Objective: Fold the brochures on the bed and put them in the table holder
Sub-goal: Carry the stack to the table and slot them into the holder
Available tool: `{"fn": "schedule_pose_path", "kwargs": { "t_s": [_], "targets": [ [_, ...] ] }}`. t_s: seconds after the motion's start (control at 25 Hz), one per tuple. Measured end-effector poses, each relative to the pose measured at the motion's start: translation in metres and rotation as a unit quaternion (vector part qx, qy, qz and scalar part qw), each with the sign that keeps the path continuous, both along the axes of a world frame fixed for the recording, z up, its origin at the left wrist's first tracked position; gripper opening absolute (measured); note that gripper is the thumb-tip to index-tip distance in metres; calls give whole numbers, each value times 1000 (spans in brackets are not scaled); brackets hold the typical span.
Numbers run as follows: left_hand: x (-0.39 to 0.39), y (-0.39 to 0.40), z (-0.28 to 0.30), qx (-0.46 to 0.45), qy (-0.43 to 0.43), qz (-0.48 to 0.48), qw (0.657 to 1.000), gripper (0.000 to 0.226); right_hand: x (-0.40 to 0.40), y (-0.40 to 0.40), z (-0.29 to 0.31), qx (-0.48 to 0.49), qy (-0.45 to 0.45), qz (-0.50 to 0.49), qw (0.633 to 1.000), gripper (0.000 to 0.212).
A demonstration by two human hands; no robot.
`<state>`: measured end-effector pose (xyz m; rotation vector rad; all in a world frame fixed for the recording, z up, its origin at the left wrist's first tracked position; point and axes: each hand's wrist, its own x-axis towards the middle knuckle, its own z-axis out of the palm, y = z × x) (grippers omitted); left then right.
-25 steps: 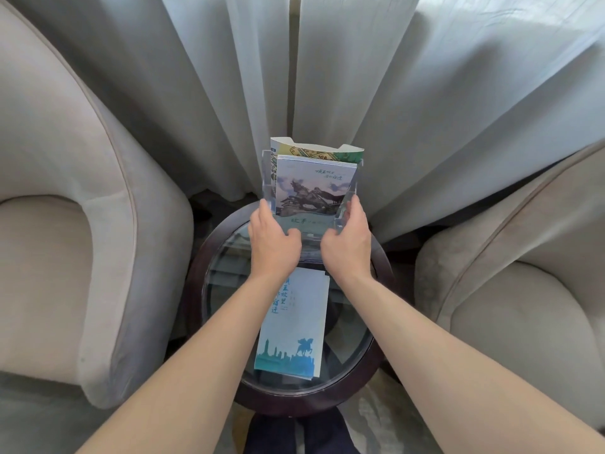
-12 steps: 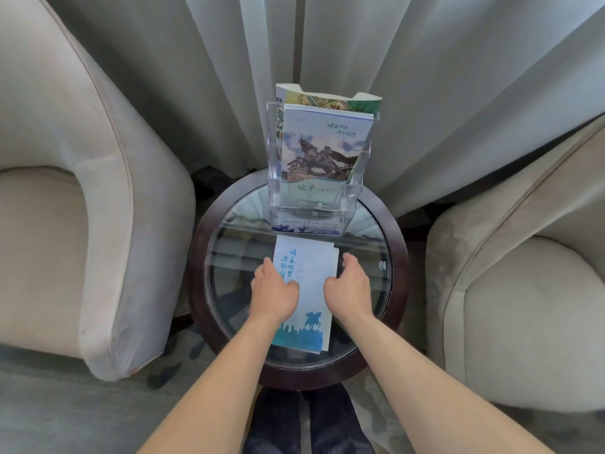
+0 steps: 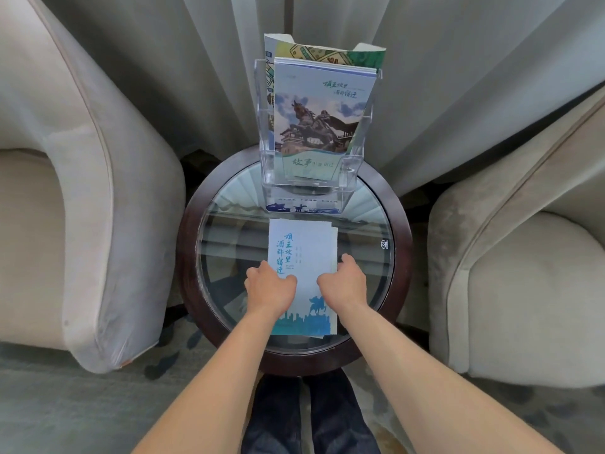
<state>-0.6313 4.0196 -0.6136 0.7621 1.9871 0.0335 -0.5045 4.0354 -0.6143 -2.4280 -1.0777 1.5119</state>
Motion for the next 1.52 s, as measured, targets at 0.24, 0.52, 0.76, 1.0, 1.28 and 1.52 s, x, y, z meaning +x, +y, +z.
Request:
{"fn": "schedule_pose_path", "kwargs": {
  "t_s": [0.24, 0.52, 0.76, 1.0, 1.28, 1.52],
  "targets": [
    [1, -5, -3, 42, -29, 55, 997, 20, 5, 2, -12, 0, 19, -29, 999, 22],
    [1, -2, -3, 55, -37, 96, 993, 17, 4, -4, -16, 16, 15, -60, 998, 30],
    [9, -3, -3, 81, -43, 105, 990, 23, 6, -4, -14, 18, 35, -88, 995, 36],
    [12, -7, -6, 83, -24, 76, 993, 28, 6, -8, -18, 11, 34, -79, 996, 31],
    [14, -10, -8, 100, -23, 58, 993, 19, 6, -9, -15, 24, 14, -103, 994, 30],
    [11, -7, -2, 156, 14, 65, 985, 29, 6, -3, -1, 94, -39, -18, 995, 33]
  ]
}}
